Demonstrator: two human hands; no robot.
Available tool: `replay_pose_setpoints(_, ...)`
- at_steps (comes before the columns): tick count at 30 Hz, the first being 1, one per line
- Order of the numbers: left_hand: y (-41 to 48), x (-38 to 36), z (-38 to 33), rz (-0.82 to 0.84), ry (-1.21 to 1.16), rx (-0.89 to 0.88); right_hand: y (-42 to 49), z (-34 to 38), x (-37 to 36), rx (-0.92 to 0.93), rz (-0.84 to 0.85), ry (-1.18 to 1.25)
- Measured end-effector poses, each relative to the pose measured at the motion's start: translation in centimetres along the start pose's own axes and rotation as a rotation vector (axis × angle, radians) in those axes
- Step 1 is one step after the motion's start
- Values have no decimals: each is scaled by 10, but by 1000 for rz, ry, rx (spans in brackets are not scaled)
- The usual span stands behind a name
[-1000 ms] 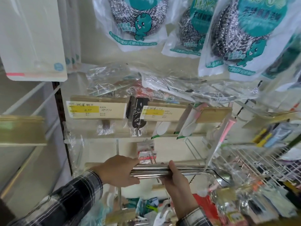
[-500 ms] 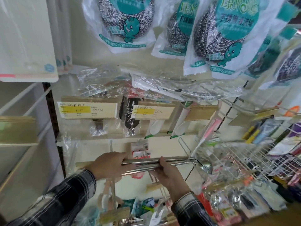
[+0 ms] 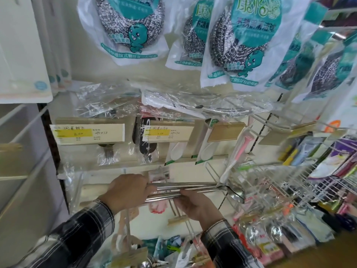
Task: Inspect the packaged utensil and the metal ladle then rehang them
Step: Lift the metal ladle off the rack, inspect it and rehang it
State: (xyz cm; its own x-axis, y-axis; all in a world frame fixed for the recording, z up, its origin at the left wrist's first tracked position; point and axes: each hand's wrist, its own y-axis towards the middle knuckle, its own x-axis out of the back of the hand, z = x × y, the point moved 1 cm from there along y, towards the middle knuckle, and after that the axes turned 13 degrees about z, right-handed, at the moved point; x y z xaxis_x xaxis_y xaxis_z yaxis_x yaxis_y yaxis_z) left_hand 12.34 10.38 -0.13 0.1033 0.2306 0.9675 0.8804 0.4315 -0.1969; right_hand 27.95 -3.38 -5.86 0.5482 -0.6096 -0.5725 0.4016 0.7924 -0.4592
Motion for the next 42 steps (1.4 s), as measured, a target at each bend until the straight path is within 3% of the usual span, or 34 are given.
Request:
replay_pose_setpoints(8,-5,-7,-7,-23,-2,-18,12,7,4,6,-64,-83)
replay_pose_setpoints(11,-7,-13,-6,-26,-53,-31,15,6,2,28,-40,-5)
replay_pose_setpoints(20,1,-11,1,-8,-11,-37,3,11,7,37,89,-102)
replay_pose_setpoints(26,7,-22,7,7,-50,-34,-28,28,15,79,-100,-475)
replay_pose_setpoints(29,7,-23,7,5,-70,-35,-54,43,21,228,-277,-739)
replay_pose_setpoints(33,8,-26,8,10,-91,-34,-82,59,26,669,-605,-1027)
replay_pose_setpoints(35,9,-28,9,10,-102,-29,-89,68,23,813,-622,-977)
replay_pose_setpoints(42,11,-31,11,23,-114,-29,-100,115,1,1012,-540,-987)
